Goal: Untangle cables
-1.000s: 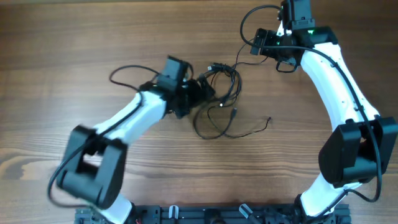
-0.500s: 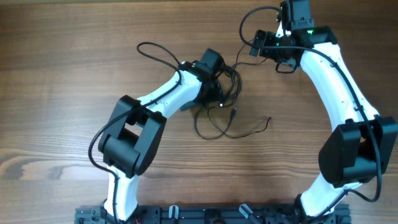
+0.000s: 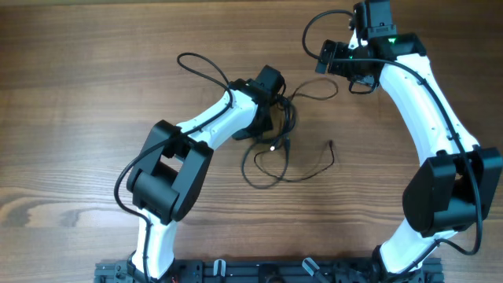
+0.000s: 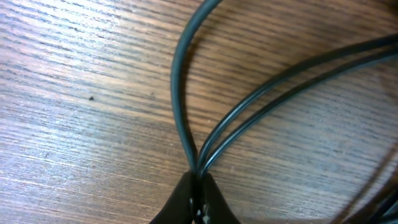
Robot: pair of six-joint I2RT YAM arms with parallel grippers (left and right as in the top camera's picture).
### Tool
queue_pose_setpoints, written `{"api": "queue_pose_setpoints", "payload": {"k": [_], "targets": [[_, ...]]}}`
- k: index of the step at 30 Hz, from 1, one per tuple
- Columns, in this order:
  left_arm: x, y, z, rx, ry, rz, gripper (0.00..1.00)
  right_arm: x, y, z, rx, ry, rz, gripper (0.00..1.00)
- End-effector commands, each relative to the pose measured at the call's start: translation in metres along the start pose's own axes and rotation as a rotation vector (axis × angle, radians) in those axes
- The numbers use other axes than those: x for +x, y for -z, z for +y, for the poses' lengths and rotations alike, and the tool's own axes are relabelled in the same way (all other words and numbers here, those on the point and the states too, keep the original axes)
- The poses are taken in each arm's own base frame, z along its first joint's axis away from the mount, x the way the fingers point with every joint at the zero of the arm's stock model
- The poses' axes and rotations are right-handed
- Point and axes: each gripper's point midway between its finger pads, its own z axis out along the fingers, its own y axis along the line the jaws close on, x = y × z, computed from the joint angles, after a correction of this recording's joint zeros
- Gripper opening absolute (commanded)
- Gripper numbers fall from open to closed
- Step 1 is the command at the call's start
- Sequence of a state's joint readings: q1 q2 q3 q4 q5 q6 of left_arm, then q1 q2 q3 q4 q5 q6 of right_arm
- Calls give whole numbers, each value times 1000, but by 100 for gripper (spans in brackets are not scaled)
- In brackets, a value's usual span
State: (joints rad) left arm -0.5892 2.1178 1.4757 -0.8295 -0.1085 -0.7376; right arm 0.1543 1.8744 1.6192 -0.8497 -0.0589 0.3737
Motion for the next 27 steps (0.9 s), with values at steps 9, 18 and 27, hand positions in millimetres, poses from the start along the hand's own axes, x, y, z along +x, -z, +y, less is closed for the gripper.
{"api": "queue_pose_setpoints", "payload": {"k": [9,18,27], "targets": [[-49,146,47,461,259,-21,4,64,-15,13,-468,12,265,100],[-103,265,9,1096,137,-165,4,123,-29,38,-966,-182,314,100],[-96,378,30,1207,73,-490,4,81,9,46,-763,-100,44,100]]}}
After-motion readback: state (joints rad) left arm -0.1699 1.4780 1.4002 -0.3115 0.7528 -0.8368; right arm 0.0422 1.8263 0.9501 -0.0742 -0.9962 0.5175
